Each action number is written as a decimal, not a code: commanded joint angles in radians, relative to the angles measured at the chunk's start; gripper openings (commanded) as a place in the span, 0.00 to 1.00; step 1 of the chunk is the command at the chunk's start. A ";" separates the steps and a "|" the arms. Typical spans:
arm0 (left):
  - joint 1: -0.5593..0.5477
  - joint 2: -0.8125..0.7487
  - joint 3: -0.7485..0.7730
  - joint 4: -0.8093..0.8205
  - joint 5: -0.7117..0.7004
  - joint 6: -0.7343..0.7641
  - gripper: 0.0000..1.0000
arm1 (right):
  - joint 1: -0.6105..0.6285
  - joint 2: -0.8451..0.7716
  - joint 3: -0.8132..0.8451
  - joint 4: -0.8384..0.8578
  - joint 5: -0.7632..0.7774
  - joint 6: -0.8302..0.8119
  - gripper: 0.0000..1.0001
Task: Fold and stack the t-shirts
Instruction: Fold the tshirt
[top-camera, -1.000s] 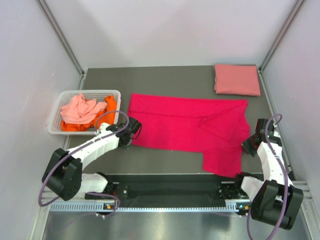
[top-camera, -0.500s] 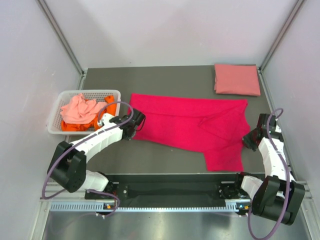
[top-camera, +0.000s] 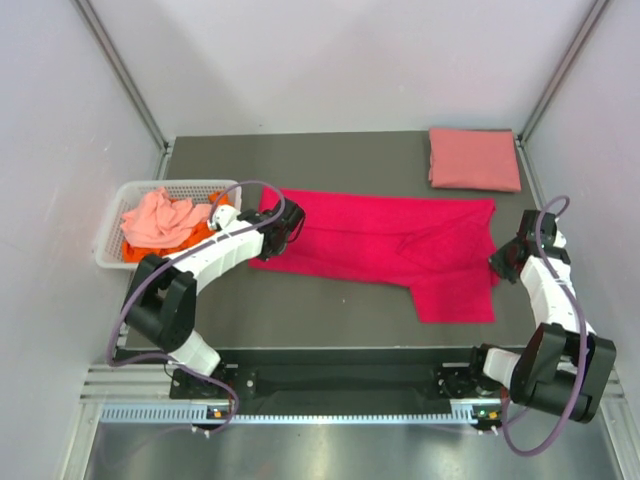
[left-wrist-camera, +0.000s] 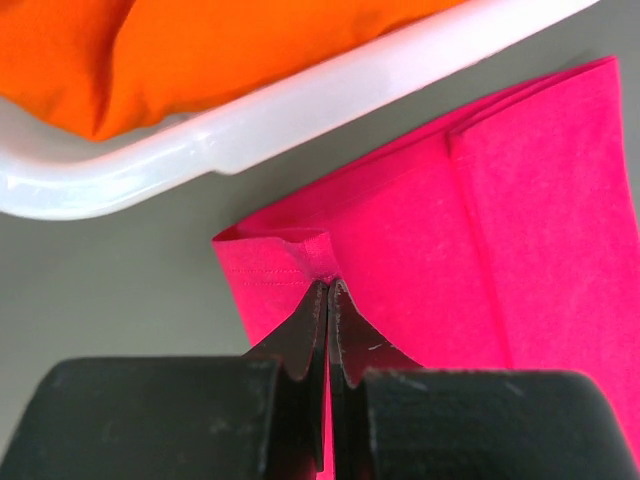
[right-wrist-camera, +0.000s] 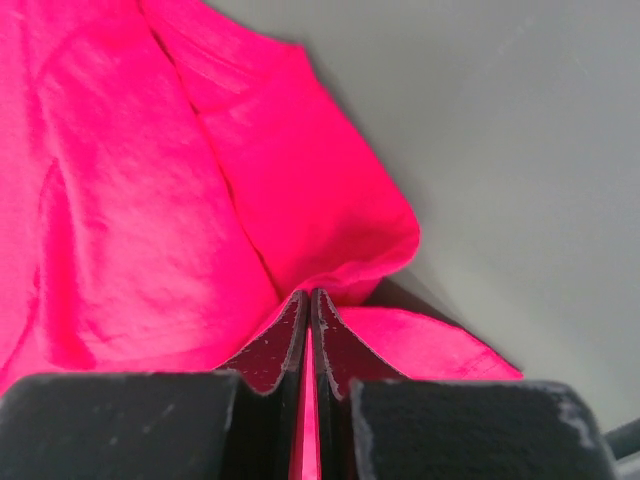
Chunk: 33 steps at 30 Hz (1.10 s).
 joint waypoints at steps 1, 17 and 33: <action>0.006 0.022 0.064 -0.062 -0.079 -0.006 0.00 | -0.003 0.021 0.070 0.063 -0.006 -0.017 0.00; 0.040 0.211 0.244 -0.130 -0.143 -0.017 0.00 | -0.003 0.174 0.178 0.135 -0.036 -0.058 0.00; 0.074 0.367 0.354 -0.173 -0.168 -0.008 0.00 | 0.017 0.285 0.283 0.143 -0.052 -0.042 0.00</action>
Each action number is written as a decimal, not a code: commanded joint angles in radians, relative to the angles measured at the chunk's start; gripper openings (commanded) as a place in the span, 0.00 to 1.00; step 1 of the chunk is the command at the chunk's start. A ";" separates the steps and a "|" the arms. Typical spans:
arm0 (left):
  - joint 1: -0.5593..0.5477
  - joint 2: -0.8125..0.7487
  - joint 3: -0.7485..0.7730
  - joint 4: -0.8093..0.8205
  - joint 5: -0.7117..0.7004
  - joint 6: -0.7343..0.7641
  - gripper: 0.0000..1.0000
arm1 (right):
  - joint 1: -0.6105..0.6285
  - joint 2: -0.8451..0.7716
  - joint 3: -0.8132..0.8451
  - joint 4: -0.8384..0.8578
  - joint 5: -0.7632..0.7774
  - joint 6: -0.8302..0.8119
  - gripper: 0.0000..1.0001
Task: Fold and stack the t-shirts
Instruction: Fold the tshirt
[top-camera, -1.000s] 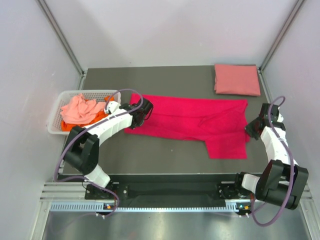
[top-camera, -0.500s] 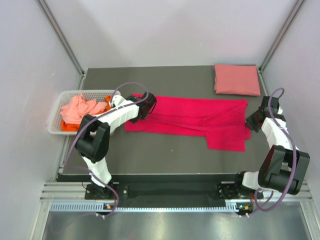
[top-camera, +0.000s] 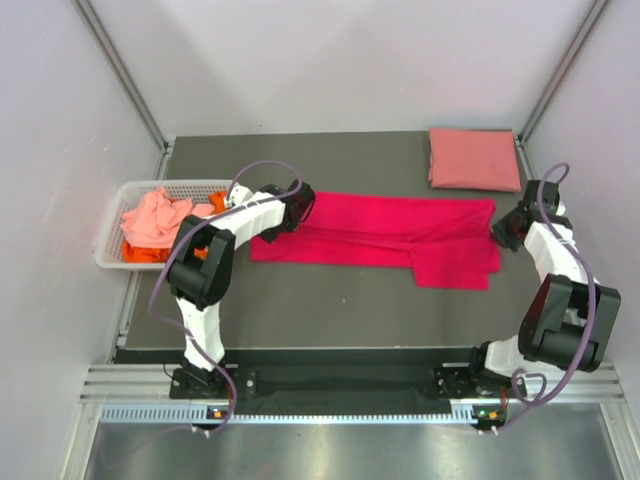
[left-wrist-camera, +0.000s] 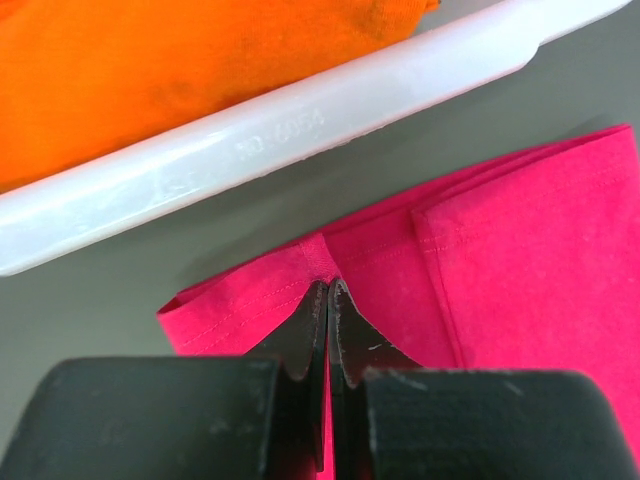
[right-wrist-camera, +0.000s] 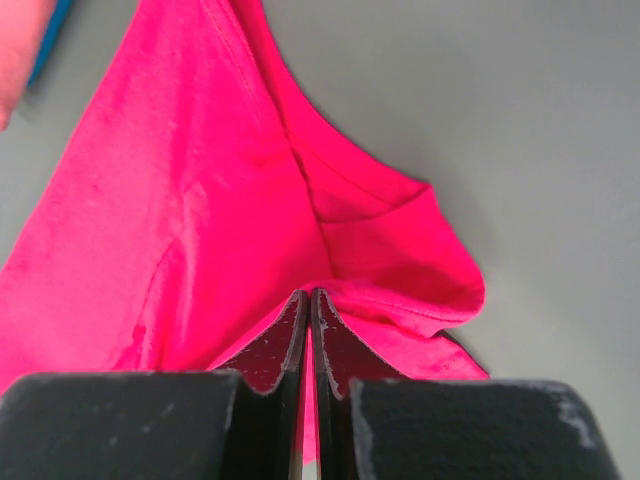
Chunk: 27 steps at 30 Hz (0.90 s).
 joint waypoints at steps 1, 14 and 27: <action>0.017 0.021 0.042 -0.049 -0.053 0.000 0.00 | 0.014 0.035 0.069 0.032 0.007 -0.002 0.00; 0.039 0.092 0.113 -0.039 -0.053 0.033 0.00 | 0.024 0.165 0.141 -0.012 0.064 -0.010 0.00; 0.042 0.165 0.156 -0.016 -0.039 0.070 0.00 | 0.026 0.181 0.181 -0.070 0.078 -0.016 0.00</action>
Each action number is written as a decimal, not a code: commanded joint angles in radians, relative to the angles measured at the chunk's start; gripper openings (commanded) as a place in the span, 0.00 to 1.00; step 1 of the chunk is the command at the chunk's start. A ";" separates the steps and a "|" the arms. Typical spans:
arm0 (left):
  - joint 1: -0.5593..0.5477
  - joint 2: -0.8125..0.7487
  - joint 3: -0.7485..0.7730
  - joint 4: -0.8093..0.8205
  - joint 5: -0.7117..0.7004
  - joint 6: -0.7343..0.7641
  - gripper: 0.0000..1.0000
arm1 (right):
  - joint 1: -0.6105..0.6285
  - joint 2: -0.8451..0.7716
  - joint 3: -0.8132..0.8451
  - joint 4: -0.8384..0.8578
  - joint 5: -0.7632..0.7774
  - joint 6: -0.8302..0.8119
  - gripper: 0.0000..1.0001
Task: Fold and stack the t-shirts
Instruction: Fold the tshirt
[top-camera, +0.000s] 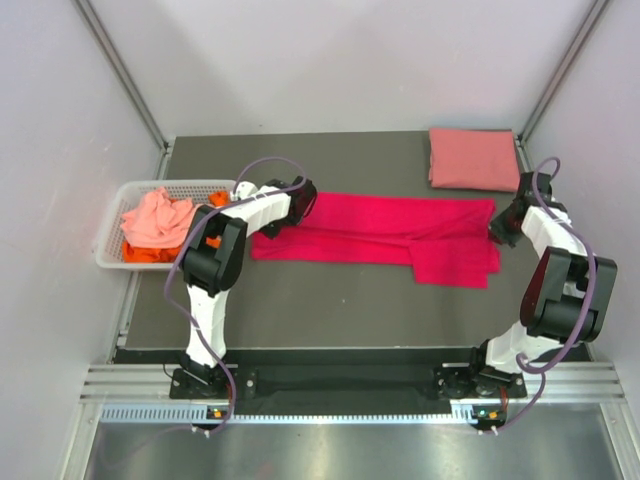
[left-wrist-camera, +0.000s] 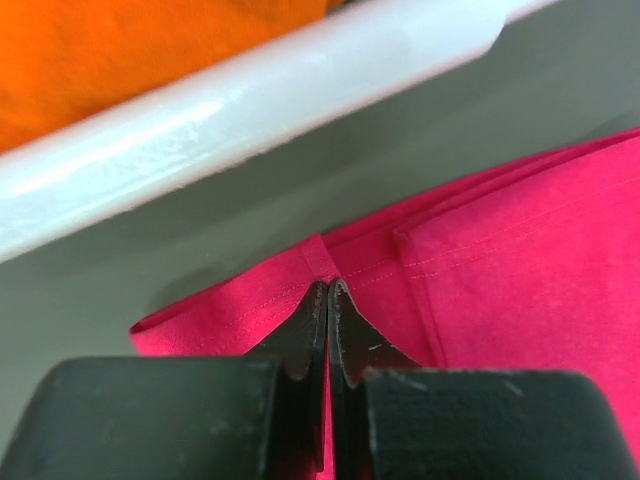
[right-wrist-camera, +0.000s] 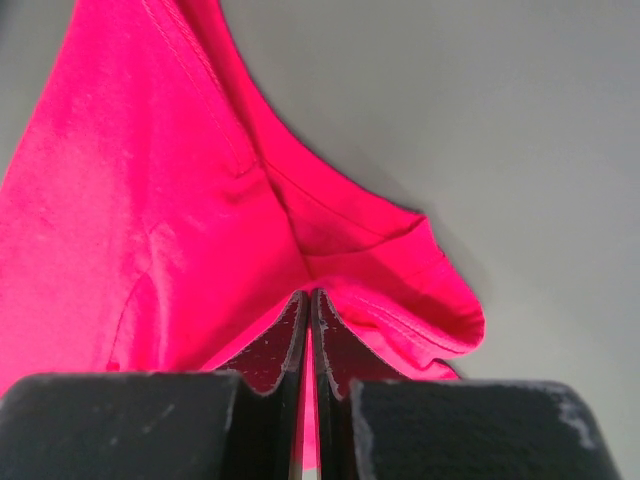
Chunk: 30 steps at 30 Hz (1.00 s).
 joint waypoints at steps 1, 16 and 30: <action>0.010 0.020 0.037 0.001 -0.036 0.030 0.00 | 0.006 0.013 0.069 -0.022 0.031 -0.016 0.00; 0.011 0.060 0.065 0.007 -0.037 0.050 0.00 | 0.008 0.053 0.106 -0.063 0.045 -0.008 0.02; 0.011 0.006 0.019 0.059 -0.017 0.079 0.00 | 0.008 -0.134 -0.055 -0.234 -0.028 0.000 0.35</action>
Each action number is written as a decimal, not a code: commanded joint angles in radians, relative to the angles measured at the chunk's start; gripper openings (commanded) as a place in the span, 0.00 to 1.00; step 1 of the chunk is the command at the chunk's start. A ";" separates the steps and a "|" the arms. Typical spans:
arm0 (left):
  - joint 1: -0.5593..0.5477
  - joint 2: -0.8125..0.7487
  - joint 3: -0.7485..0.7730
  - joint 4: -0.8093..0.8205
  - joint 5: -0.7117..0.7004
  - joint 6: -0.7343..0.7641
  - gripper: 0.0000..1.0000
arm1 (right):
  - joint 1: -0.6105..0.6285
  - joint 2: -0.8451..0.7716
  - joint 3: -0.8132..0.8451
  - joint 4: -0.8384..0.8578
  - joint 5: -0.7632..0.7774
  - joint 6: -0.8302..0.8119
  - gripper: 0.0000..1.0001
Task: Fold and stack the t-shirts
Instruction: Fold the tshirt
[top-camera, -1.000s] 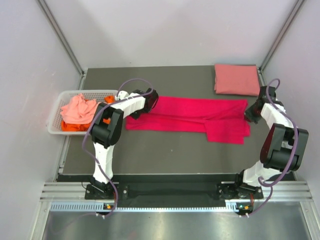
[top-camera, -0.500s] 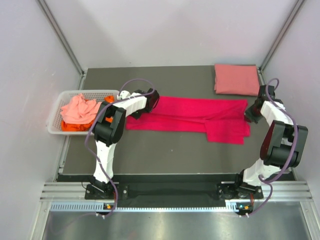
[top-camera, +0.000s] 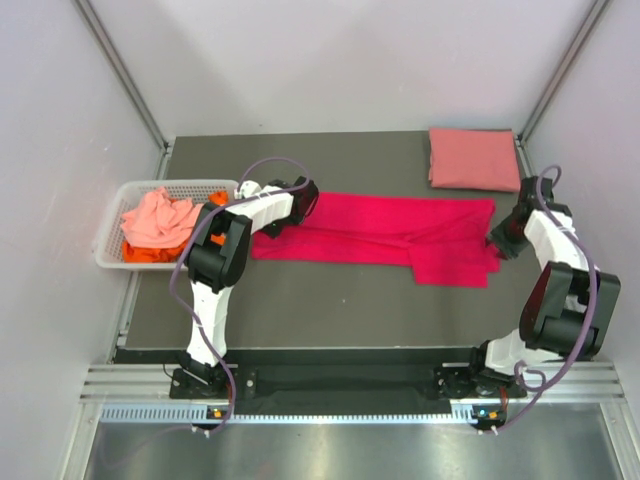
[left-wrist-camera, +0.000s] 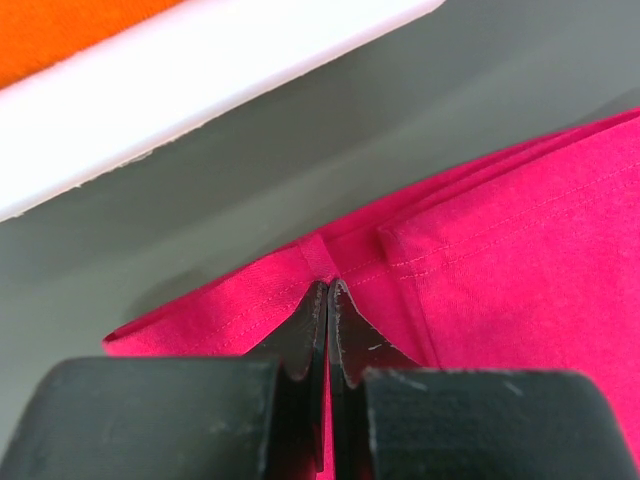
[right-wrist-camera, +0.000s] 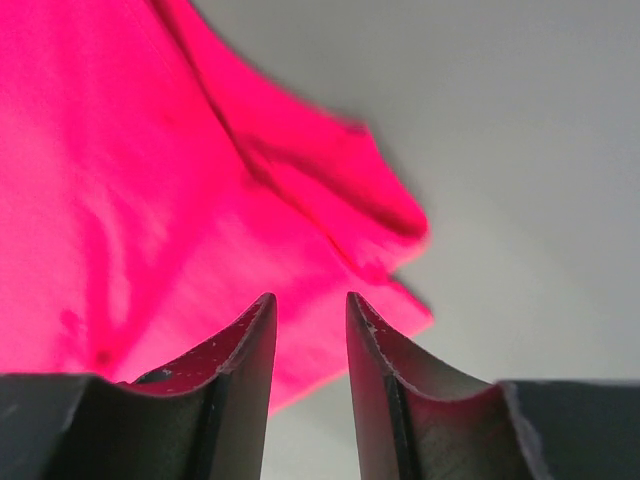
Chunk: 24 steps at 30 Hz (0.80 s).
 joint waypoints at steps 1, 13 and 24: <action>0.008 -0.055 -0.022 0.035 -0.018 0.019 0.00 | 0.006 -0.078 -0.125 -0.037 -0.054 -0.004 0.35; 0.008 -0.095 -0.068 0.090 0.006 0.050 0.00 | 0.009 -0.105 -0.323 0.135 -0.018 0.002 0.35; 0.008 -0.118 -0.076 0.111 0.015 0.062 0.00 | 0.011 -0.108 -0.368 0.211 0.009 0.007 0.29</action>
